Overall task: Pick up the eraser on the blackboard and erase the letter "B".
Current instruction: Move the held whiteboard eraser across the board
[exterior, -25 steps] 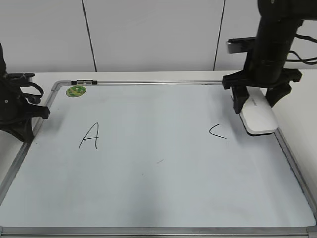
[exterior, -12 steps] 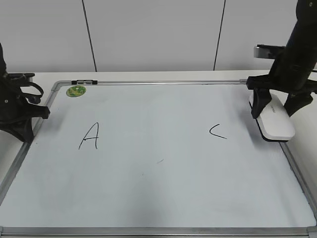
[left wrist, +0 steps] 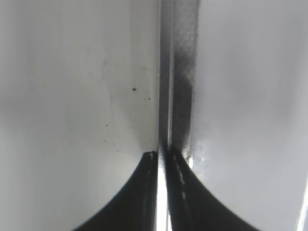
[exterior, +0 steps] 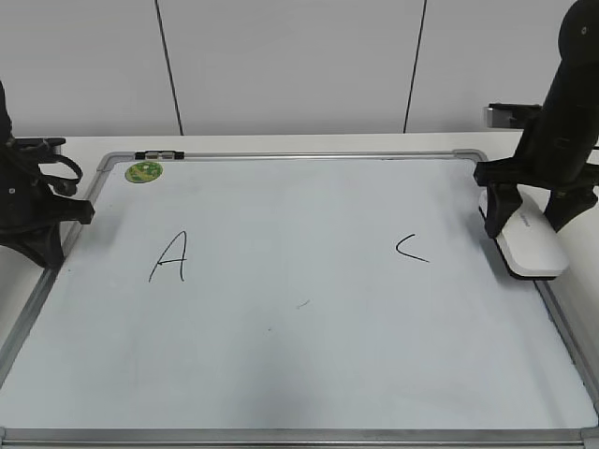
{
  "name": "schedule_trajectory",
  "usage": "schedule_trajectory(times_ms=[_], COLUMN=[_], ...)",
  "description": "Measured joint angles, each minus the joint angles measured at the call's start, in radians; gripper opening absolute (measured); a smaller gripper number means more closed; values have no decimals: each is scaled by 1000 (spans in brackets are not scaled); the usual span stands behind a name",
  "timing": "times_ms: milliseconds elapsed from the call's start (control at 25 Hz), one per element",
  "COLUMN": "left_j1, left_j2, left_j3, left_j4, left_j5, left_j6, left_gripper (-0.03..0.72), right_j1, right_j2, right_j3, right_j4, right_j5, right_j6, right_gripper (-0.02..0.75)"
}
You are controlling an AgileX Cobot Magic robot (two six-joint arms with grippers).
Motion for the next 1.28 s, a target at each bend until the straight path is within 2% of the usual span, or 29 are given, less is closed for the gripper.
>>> schedule_trajectory(times_ms=[1160,1280], left_j1=[0,0], left_j2=[0,0], left_j3=[0,0], left_j4=[0,0], left_j5=[0,0], left_j6=[0,0], left_gripper=[27,27], right_j1=[-2,-2], right_j2=[79,82], right_j3=[-3,-4], right_j4=[30,33], right_j5=[-46,-44], right_j6=[-4,-4], right_gripper=[525,557])
